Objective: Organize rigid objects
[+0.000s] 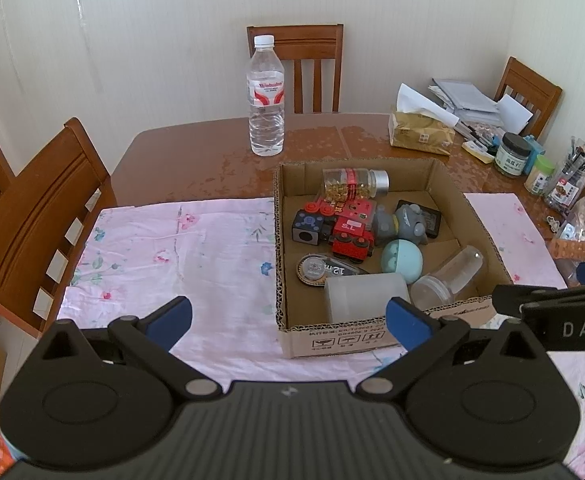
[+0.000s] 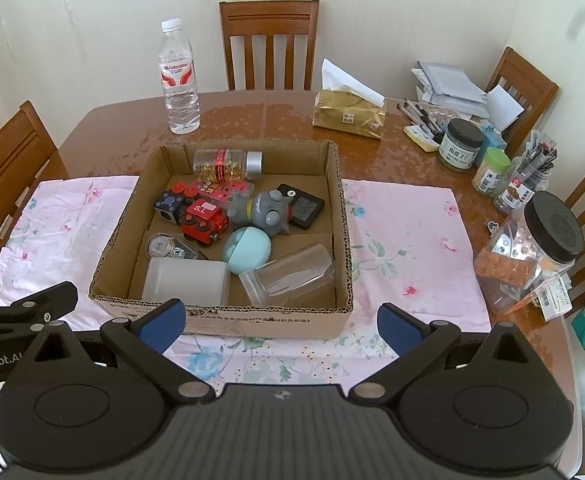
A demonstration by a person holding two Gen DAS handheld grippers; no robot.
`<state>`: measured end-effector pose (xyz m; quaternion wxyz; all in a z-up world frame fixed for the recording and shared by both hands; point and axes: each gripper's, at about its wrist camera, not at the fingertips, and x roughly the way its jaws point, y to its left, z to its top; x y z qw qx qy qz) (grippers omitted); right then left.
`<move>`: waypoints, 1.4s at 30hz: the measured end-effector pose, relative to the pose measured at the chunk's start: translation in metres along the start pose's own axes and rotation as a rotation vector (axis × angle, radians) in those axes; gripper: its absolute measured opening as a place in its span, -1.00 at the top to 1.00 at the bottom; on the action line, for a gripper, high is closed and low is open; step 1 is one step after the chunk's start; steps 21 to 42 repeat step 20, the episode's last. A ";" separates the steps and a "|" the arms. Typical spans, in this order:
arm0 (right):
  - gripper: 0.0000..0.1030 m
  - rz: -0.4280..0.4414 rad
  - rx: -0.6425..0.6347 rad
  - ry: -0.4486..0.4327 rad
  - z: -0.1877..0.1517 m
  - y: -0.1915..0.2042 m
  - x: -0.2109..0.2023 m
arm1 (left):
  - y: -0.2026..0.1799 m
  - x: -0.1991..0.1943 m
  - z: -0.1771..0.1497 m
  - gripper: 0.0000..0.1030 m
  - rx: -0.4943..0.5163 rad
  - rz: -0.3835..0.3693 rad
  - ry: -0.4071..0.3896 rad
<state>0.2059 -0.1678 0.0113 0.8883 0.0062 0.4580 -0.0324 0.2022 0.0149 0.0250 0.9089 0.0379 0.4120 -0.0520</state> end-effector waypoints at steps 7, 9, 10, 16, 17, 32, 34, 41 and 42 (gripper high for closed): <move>-1.00 -0.003 -0.001 -0.001 0.000 0.000 -0.001 | 0.001 0.000 0.000 -0.99 -0.002 0.001 0.002; -1.00 -0.003 -0.001 -0.003 0.000 0.000 -0.001 | 0.001 0.000 0.000 -0.99 -0.001 0.001 0.003; -1.00 -0.004 -0.001 -0.004 0.000 0.000 -0.001 | 0.001 0.000 0.000 -0.99 -0.002 0.000 0.003; -1.00 -0.005 -0.001 -0.007 0.000 0.000 -0.003 | 0.000 0.000 0.000 -0.99 -0.001 0.001 0.002; -1.00 -0.005 -0.001 -0.008 0.000 0.000 -0.003 | 0.000 0.000 0.000 -0.99 0.000 0.001 0.002; -1.00 -0.006 -0.002 -0.009 -0.001 0.000 -0.004 | 0.000 -0.001 0.000 -0.99 -0.001 0.002 0.001; -1.00 -0.006 -0.002 -0.009 -0.001 0.000 -0.004 | 0.000 -0.001 0.000 -0.99 -0.001 0.002 0.001; -1.00 -0.006 -0.002 -0.009 -0.001 0.000 -0.004 | 0.000 -0.001 0.000 -0.99 -0.001 0.002 0.001; -1.00 -0.006 -0.002 -0.009 -0.001 0.000 -0.004 | 0.000 -0.001 0.000 -0.99 -0.001 0.002 0.001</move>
